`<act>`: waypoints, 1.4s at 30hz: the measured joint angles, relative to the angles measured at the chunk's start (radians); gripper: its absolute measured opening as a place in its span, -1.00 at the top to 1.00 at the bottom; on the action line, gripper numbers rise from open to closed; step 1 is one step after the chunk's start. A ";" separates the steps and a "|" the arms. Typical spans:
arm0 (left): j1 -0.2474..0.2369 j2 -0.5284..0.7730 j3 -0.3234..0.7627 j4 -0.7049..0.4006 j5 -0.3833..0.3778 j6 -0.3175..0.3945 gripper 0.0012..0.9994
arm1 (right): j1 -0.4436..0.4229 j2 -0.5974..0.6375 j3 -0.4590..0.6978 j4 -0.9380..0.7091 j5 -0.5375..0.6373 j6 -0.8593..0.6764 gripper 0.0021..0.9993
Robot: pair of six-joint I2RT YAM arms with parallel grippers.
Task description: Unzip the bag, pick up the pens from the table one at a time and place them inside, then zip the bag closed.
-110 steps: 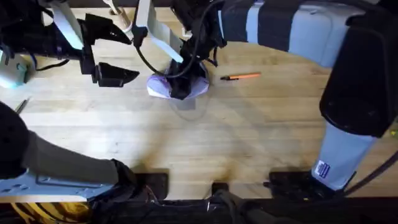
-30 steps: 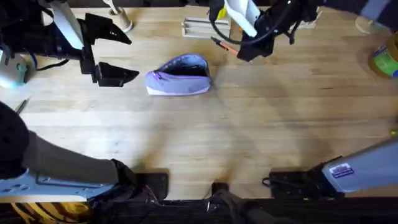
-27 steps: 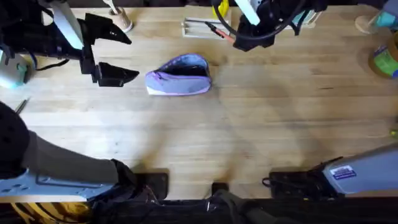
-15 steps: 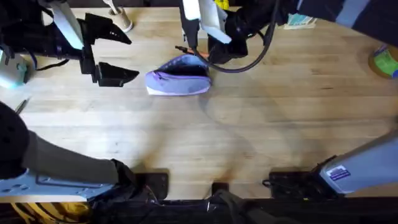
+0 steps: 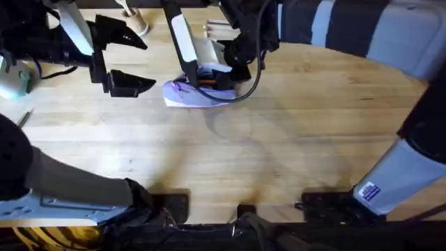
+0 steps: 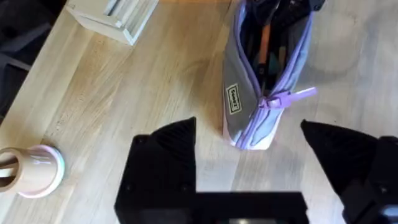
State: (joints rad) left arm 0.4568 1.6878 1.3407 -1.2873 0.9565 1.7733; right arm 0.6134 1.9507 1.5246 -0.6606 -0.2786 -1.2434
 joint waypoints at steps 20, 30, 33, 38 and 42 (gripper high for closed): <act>0.000 0.000 0.000 0.001 0.000 0.000 -0.99 | 0.038 0.064 0.015 0.102 -0.010 0.019 -0.98; 0.000 0.000 0.000 0.020 -0.020 0.000 -0.99 | 0.037 0.027 0.014 0.076 -0.005 0.106 -1.00; 0.000 0.000 0.000 0.026 -0.050 0.000 -0.99 | 0.030 -0.018 0.015 0.070 -0.007 0.195 -1.00; 0.000 0.000 0.000 0.049 -0.101 0.000 -0.99 | 0.016 -0.108 0.044 0.063 -0.007 0.429 -1.00; 0.000 0.000 0.000 0.068 -0.124 0.000 -0.99 | 0.011 -0.170 0.074 0.066 -0.014 0.670 -1.00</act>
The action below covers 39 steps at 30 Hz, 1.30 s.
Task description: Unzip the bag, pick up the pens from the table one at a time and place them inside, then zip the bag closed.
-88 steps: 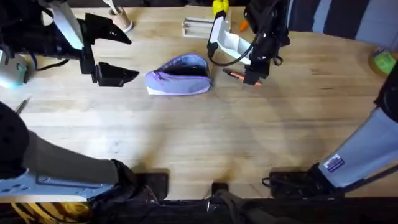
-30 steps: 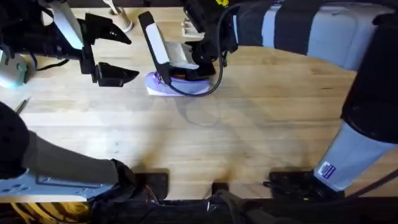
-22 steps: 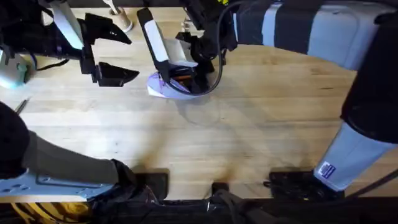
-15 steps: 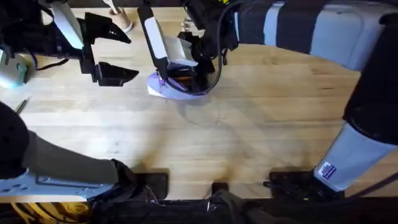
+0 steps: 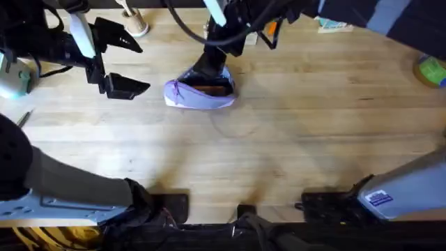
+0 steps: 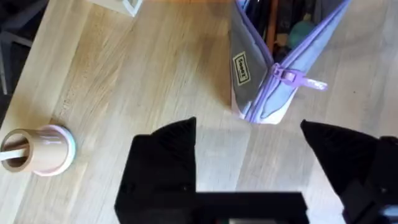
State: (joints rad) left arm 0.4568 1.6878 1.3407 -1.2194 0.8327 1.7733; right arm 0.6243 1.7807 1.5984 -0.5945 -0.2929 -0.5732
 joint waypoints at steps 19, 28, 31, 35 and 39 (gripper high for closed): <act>-0.001 0.230 0.000 0.053 -0.025 0.027 -0.99 | 0.127 0.014 0.010 -0.042 -0.042 1.096 -1.00; -0.001 0.246 0.000 0.069 -0.019 0.027 -0.99 | 0.209 0.015 0.010 -0.032 0.117 1.365 -1.00; -0.001 0.246 0.000 0.069 -0.018 0.027 -0.99 | 0.229 0.025 0.010 -0.026 0.133 1.449 -1.00; -0.001 0.246 0.000 0.072 -0.018 0.027 -0.99 | 0.261 0.074 0.010 -0.027 0.141 1.532 -1.00; -0.001 0.246 0.000 0.074 -0.018 0.027 -0.99 | 0.284 0.128 0.010 -0.026 0.144 1.592 -1.00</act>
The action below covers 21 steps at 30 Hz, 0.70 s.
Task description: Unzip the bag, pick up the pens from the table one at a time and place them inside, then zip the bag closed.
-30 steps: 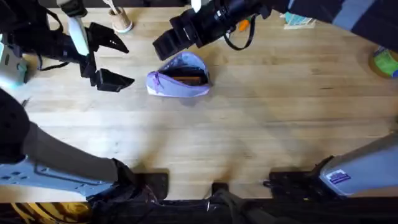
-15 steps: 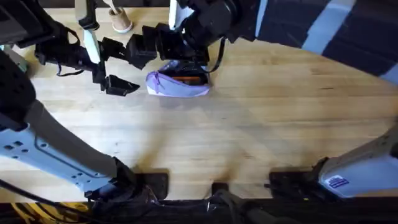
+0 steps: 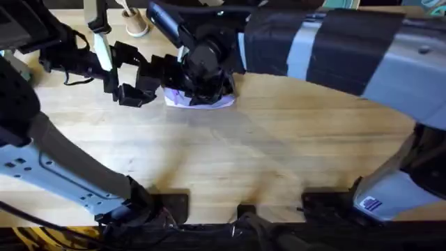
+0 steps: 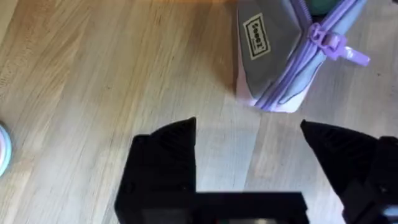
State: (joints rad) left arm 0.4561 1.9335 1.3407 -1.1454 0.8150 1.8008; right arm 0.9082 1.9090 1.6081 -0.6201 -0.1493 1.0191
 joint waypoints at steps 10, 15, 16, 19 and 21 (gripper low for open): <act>0.000 0.000 0.000 -0.003 0.000 0.000 -0.99 | -0.001 0.066 0.000 0.138 0.013 0.089 -1.00; 0.000 0.000 0.000 -0.003 0.000 0.000 -0.99 | -0.009 0.111 0.000 0.185 0.058 0.123 -1.00; 0.000 0.000 0.000 -0.003 0.000 0.000 -0.99 | -0.012 0.117 0.000 0.192 0.067 0.127 -1.00; 0.000 0.000 0.000 -0.003 0.000 0.000 -0.99 | -0.019 0.127 0.000 0.213 0.082 0.137 -0.99; 0.000 0.000 0.000 -0.003 0.000 0.000 -0.99 | -0.022 0.128 0.000 0.227 0.087 0.141 -0.90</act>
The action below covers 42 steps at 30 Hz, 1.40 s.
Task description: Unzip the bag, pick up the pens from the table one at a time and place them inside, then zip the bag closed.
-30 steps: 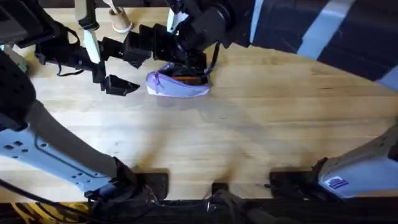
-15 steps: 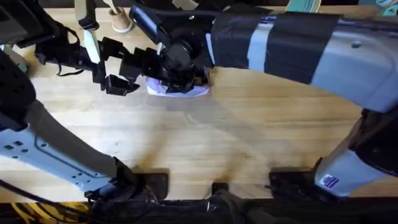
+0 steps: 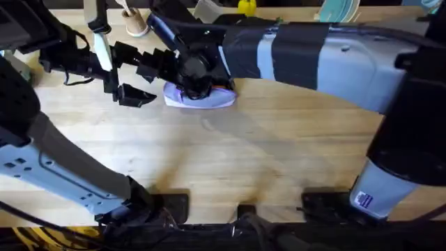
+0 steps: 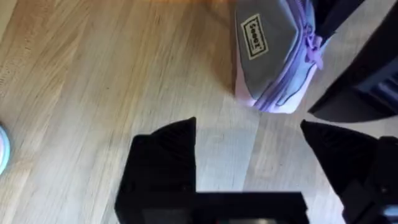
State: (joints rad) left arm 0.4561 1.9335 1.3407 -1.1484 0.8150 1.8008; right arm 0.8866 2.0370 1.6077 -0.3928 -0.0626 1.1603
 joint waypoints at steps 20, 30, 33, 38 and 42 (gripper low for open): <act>0.000 0.000 0.000 0.000 0.000 0.000 -0.99 | -0.023 0.027 0.000 0.023 0.008 0.007 0.92; -0.002 0.000 0.000 -0.027 0.014 0.000 -0.99 | -0.087 0.022 0.000 0.039 -0.201 -0.078 0.94; -0.007 0.000 0.000 -0.061 0.050 0.002 -0.99 | -0.104 0.010 0.000 0.037 -0.260 -0.106 0.94; -0.051 0.000 0.000 -0.093 0.114 0.002 -0.99 | -0.122 -0.005 0.000 0.033 -0.329 -0.150 0.94; -0.094 0.000 0.000 -0.086 0.123 0.002 -0.89 | -0.125 -0.005 0.000 0.030 -0.353 -0.182 0.94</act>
State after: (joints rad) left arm 0.3621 1.9335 1.3407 -1.2346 0.9380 1.8030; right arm 0.7616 2.0319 1.6080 -0.3633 -0.4153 0.9783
